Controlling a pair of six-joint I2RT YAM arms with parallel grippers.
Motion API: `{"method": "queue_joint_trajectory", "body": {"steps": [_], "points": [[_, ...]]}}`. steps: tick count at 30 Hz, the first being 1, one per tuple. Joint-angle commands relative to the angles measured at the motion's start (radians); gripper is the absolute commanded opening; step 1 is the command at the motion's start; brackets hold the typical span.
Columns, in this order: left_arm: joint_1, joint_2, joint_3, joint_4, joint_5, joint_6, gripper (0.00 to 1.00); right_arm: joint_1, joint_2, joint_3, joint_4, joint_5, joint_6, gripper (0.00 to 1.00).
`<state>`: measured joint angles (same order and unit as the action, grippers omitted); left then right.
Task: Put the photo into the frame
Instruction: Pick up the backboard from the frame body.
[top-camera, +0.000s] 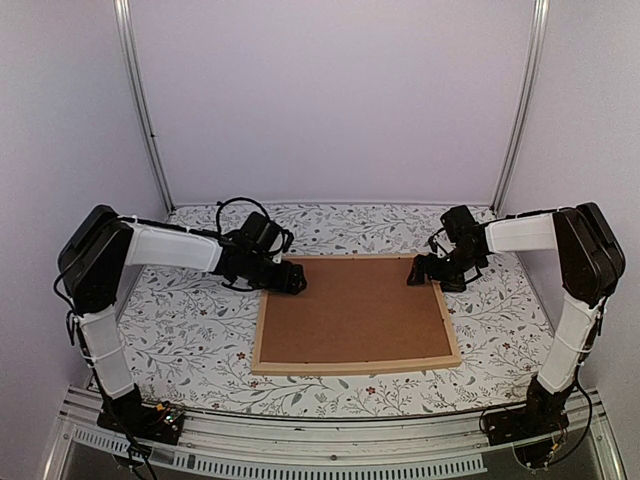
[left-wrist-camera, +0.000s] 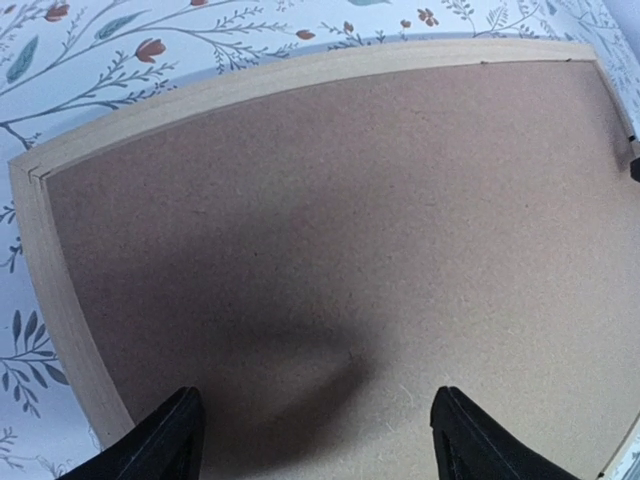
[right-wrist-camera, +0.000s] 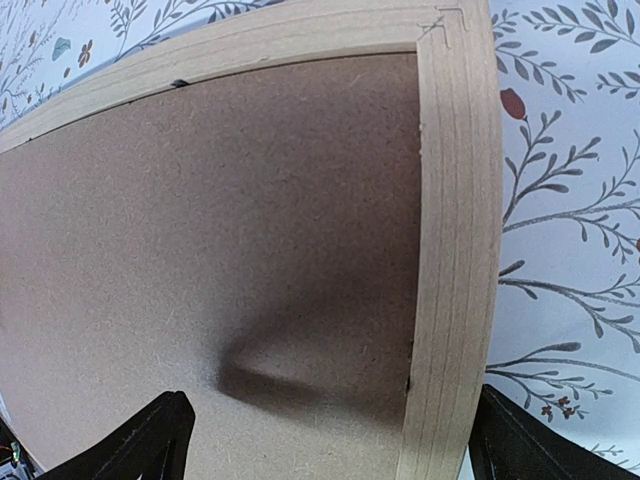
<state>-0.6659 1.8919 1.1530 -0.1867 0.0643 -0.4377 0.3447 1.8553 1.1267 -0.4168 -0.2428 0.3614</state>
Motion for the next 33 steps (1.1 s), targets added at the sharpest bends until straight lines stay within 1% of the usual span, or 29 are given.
{"method": "queue_joint_trajectory", "body": {"steps": [1,11,20,26,30,33], "points": [[-0.025,0.059,-0.028,-0.073,-0.058,-0.019,0.80,0.019,0.040,-0.012,-0.039,-0.049,0.005,0.98],[-0.083,0.094,-0.094,-0.097,-0.061,-0.063,0.77,0.019,0.037,-0.009,-0.045,-0.043,0.003,0.98],[-0.115,0.110,-0.185,-0.063,-0.048,-0.096,0.75,0.019,0.038,-0.009,-0.050,-0.038,0.001,0.98],[-0.117,0.125,-0.217,-0.037,-0.019,-0.105,0.72,0.019,0.039,-0.010,-0.051,-0.036,-0.002,0.98],[-0.132,0.107,-0.257,-0.017,-0.031,-0.117,0.70,0.019,0.034,-0.014,-0.049,-0.035,-0.002,0.98],[-0.149,0.060,-0.258,-0.015,-0.078,-0.112,0.73,0.019,0.034,-0.014,-0.047,-0.034,-0.004,0.98]]}}
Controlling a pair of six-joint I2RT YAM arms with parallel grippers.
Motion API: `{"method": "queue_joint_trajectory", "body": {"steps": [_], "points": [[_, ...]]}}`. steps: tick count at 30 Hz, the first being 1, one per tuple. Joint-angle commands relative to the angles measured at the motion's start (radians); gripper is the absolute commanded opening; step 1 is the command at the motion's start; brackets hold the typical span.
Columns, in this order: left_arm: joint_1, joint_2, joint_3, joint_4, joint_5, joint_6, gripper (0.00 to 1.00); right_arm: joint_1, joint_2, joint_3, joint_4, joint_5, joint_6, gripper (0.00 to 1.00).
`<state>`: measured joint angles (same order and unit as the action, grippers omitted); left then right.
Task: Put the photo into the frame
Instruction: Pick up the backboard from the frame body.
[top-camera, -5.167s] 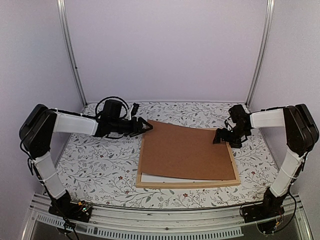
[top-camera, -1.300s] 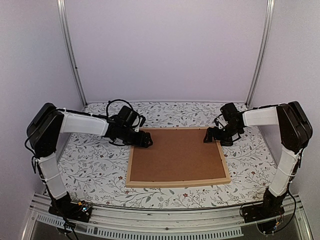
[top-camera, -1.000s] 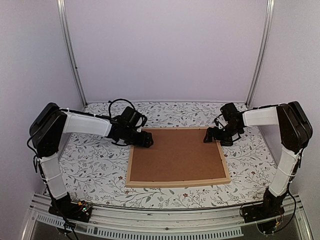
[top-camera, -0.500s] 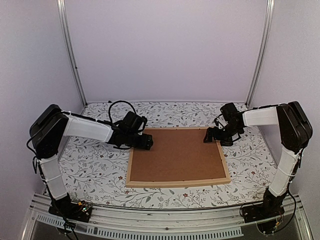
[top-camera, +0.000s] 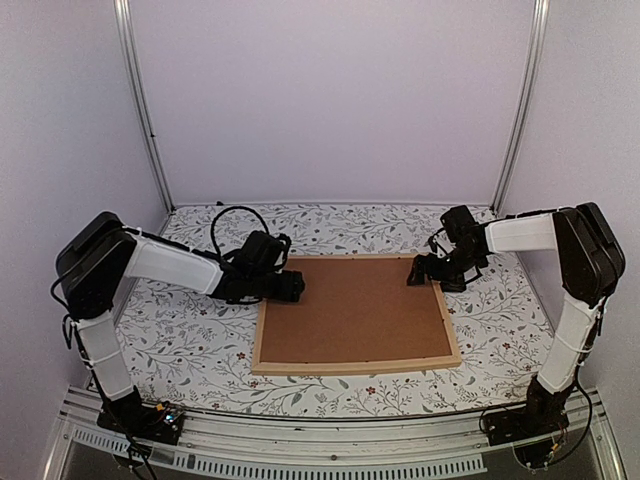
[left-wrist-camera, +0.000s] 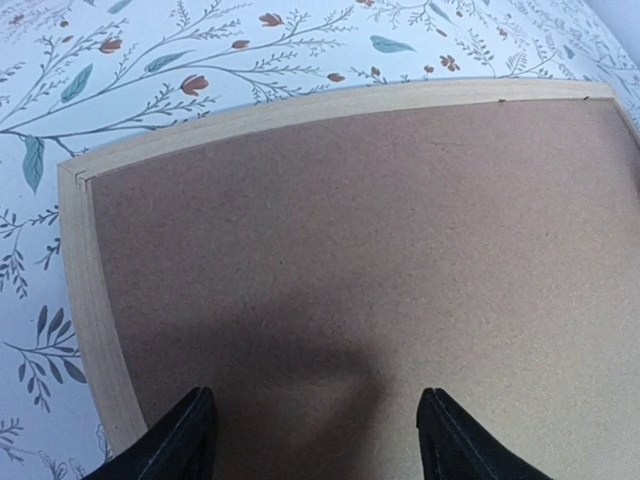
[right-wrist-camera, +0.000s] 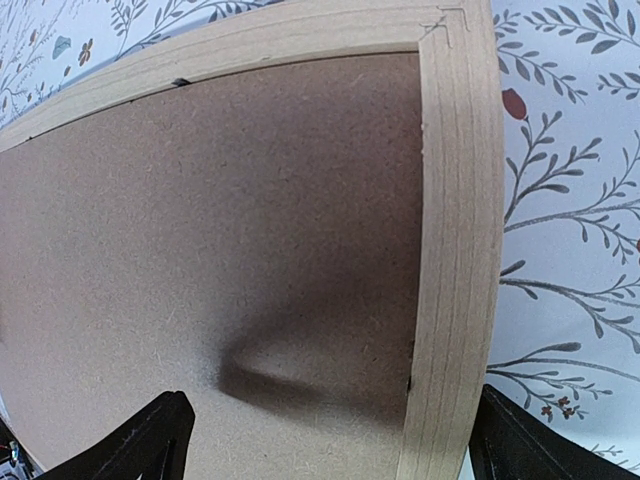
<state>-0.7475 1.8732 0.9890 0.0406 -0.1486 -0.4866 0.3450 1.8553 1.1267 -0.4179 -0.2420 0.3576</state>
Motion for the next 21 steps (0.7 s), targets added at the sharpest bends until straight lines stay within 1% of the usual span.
{"method": "queue_joint_trajectory", "body": {"steps": [1,6,10,15,21], "points": [[-0.069,0.054,-0.087,-0.245,0.108,-0.062,0.74,0.019,0.034,-0.012,-0.046,-0.036,0.000,0.98],[-0.068,-0.077,-0.034,-0.251,0.016,-0.040,0.80,0.018,0.027,-0.005,-0.047,-0.031,-0.003,0.98],[-0.051,-0.144,0.002,-0.266,-0.049,-0.023,0.85,0.016,0.021,0.002,-0.047,-0.032,-0.006,0.98],[0.040,-0.150,0.034,-0.293,-0.012,0.008,0.86,0.016,0.024,0.011,-0.041,-0.040,-0.011,0.98],[0.129,-0.090,0.085,-0.273,0.138,0.042,0.86,0.016,0.039,0.031,-0.041,-0.049,-0.019,0.98]]}}
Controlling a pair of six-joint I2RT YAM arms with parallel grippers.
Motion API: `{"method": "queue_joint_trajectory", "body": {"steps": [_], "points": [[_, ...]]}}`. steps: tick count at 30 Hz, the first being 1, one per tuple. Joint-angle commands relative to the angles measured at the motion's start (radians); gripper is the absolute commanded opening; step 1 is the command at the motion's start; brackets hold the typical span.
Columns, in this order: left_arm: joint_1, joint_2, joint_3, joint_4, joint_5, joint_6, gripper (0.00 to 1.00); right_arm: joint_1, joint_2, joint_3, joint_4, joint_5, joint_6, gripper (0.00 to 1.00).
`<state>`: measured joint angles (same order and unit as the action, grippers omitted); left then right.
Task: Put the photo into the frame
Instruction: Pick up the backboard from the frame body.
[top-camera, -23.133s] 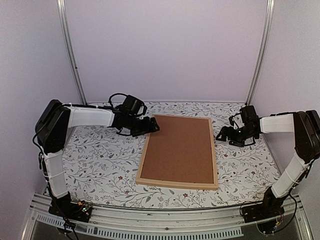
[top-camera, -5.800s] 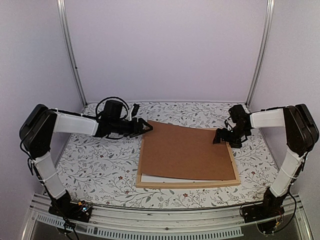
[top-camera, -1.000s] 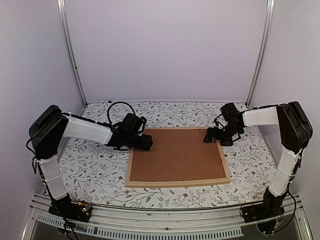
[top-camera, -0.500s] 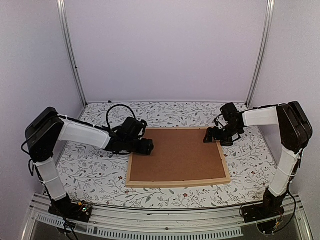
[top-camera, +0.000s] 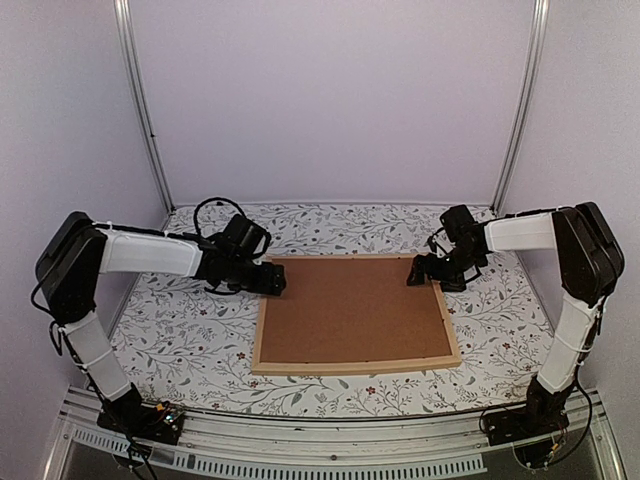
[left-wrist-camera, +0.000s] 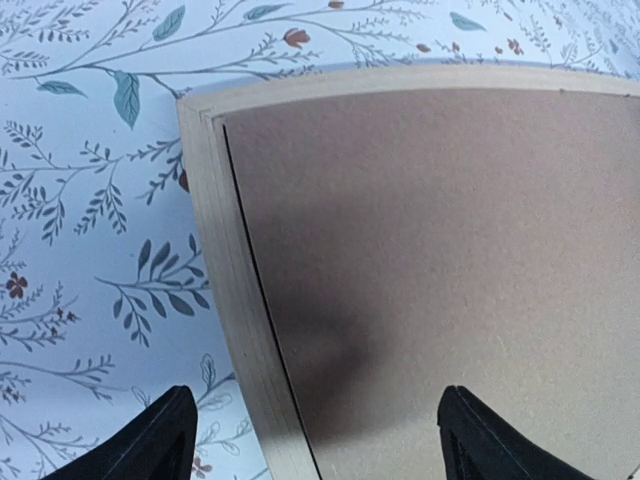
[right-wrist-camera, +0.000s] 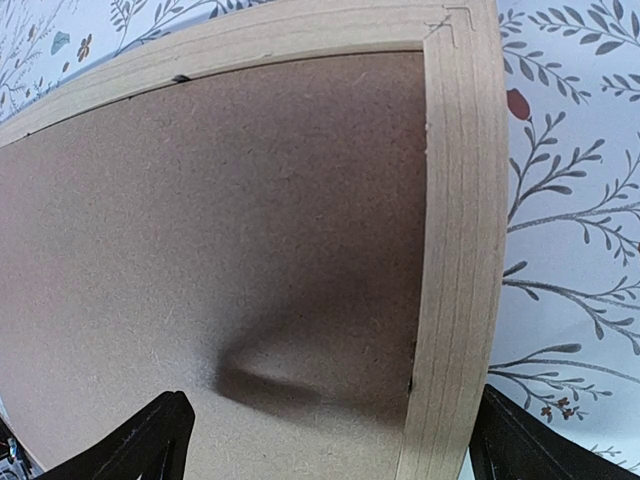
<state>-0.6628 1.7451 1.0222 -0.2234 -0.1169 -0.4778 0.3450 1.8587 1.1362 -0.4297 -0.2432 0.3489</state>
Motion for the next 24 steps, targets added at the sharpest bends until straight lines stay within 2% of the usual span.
{"method": "queue_joint_trajectory", "body": {"steps": [1,6,15,24], "points": [[0.052,0.052,0.066,-0.010,0.137,0.034,0.86,0.016,0.037,0.023,-0.029,-0.049,-0.010,0.98],[0.056,0.091,0.104,-0.006,0.202,0.030,0.85,0.016,0.044,0.030,-0.028,-0.053,-0.013,0.98],[0.057,0.138,0.109,-0.001,0.237,0.008,0.85,0.016,0.054,0.015,-0.013,-0.054,-0.015,0.98],[0.057,0.127,0.030,0.097,0.373,-0.060,0.84,0.016,0.034,-0.039,0.030,-0.074,0.005,0.98]]}}
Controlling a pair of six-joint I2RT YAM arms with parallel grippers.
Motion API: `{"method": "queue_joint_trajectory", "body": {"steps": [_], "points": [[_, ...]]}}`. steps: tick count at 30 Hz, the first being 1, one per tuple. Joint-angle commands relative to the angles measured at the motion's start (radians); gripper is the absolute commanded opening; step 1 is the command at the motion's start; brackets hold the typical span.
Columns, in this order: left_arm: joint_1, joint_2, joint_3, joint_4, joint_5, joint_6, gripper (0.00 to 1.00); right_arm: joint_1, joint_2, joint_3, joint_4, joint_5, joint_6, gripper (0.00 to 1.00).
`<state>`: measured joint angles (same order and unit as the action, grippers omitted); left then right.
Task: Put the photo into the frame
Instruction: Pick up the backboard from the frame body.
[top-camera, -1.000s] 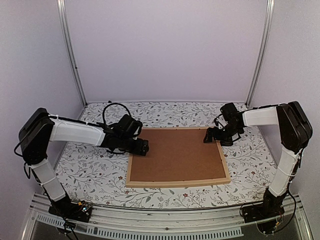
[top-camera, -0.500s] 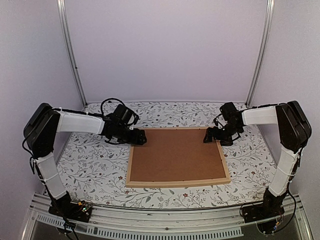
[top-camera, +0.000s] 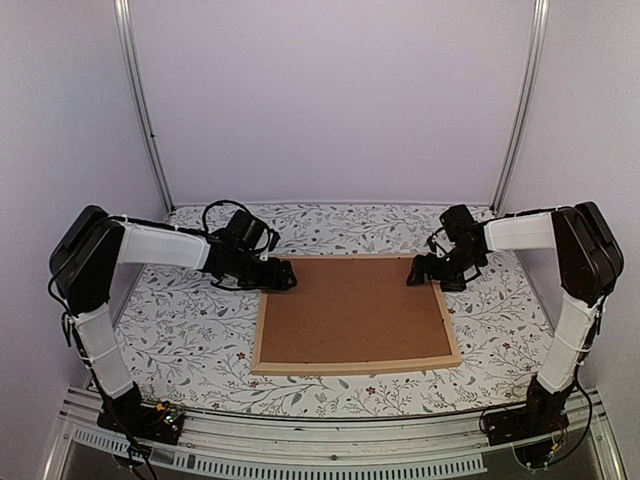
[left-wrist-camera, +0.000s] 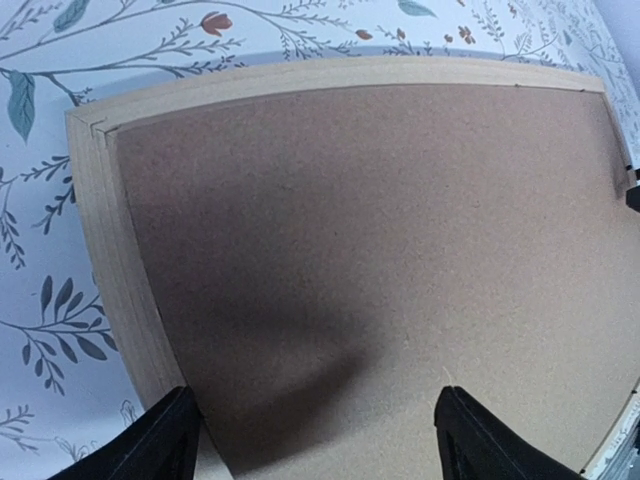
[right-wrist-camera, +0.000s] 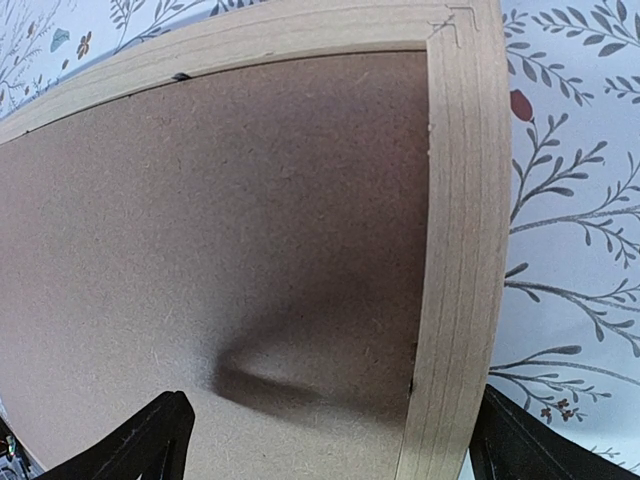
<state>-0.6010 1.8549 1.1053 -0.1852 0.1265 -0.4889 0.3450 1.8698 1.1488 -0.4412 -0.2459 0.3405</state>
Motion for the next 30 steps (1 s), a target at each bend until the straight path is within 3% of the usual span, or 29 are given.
{"method": "queue_joint_trajectory", "body": {"steps": [1,19,30], "points": [[-0.004,0.014,-0.062,0.079,0.154,-0.059,0.83,0.015,0.020,-0.059,0.045,-0.076,0.017,0.98],[0.032,-0.051,-0.109,0.348,0.475,-0.150,0.79,0.019,-0.009,-0.123,0.101,-0.128,0.052,0.98],[0.065,-0.089,-0.176,0.590,0.650,-0.322,0.75,0.024,-0.011,-0.132,0.104,-0.132,0.057,0.98]]}}
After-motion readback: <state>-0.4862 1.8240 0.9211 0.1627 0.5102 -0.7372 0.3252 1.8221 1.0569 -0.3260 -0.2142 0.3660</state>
